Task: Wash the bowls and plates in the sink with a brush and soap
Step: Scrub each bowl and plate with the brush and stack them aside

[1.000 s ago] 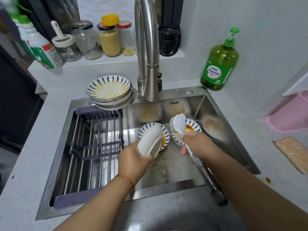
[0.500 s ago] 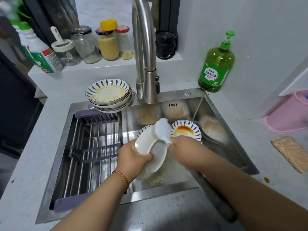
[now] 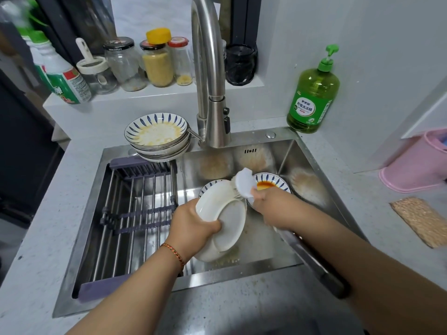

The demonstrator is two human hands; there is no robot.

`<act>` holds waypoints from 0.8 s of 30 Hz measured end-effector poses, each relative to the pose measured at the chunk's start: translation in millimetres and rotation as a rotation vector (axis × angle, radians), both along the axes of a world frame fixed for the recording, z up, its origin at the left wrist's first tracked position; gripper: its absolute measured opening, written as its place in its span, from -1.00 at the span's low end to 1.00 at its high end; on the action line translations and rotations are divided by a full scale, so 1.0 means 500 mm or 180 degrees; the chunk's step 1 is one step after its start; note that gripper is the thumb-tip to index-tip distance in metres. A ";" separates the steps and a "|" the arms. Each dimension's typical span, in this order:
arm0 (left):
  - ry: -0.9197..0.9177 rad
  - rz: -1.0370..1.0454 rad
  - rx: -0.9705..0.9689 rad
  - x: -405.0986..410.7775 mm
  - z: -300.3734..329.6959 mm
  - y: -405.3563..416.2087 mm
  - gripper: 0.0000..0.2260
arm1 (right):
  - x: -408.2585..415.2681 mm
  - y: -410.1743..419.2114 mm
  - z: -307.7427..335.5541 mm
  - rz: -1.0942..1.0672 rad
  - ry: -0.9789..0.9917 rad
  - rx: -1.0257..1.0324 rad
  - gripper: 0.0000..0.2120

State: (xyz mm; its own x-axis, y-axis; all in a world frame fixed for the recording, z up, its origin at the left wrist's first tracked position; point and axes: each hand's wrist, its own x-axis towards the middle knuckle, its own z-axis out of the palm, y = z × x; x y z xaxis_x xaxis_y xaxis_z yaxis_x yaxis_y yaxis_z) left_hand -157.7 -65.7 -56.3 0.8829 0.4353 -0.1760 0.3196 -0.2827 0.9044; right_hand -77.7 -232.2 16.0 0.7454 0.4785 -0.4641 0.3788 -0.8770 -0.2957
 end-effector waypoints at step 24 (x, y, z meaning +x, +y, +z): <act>-0.0924 0.1215 -0.2212 -0.012 0.034 -0.021 -0.73 | -0.036 -0.037 -0.095 -0.2392 0.1432 0.2463 -0.72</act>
